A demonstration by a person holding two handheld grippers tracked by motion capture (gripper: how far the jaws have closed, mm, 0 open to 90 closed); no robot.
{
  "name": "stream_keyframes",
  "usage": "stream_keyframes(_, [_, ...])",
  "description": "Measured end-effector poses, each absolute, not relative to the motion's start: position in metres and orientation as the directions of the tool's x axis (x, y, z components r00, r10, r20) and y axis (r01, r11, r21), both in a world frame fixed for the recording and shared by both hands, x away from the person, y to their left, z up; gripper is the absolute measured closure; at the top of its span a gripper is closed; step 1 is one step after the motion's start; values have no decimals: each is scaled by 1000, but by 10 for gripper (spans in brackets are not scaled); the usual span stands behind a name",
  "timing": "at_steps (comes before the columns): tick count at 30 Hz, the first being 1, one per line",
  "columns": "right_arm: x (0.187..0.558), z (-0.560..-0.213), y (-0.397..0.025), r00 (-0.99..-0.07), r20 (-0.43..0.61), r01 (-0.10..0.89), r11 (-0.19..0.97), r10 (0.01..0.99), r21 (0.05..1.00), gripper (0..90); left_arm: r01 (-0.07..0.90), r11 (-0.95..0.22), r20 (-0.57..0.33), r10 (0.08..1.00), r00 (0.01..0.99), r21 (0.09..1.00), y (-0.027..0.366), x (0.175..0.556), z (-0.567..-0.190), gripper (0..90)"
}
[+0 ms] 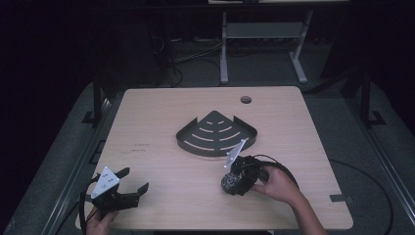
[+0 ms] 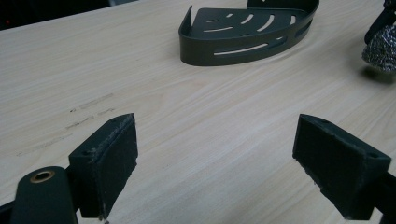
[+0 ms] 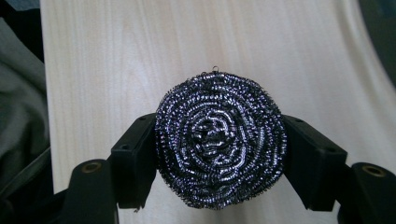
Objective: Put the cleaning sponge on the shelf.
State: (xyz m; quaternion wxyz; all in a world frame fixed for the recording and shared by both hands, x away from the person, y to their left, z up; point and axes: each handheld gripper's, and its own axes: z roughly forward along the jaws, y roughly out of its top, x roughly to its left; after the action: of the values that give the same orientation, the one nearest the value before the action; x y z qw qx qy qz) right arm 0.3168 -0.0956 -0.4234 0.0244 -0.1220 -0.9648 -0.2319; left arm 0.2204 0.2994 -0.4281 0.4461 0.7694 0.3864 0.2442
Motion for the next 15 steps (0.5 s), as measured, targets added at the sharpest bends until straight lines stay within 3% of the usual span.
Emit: stream_keyframes(15, [339, -397, -97, -969, 94, 245, 862, 227, 444, 318, 374, -307, 34, 810, 585, 875, 298, 221, -428, 132])
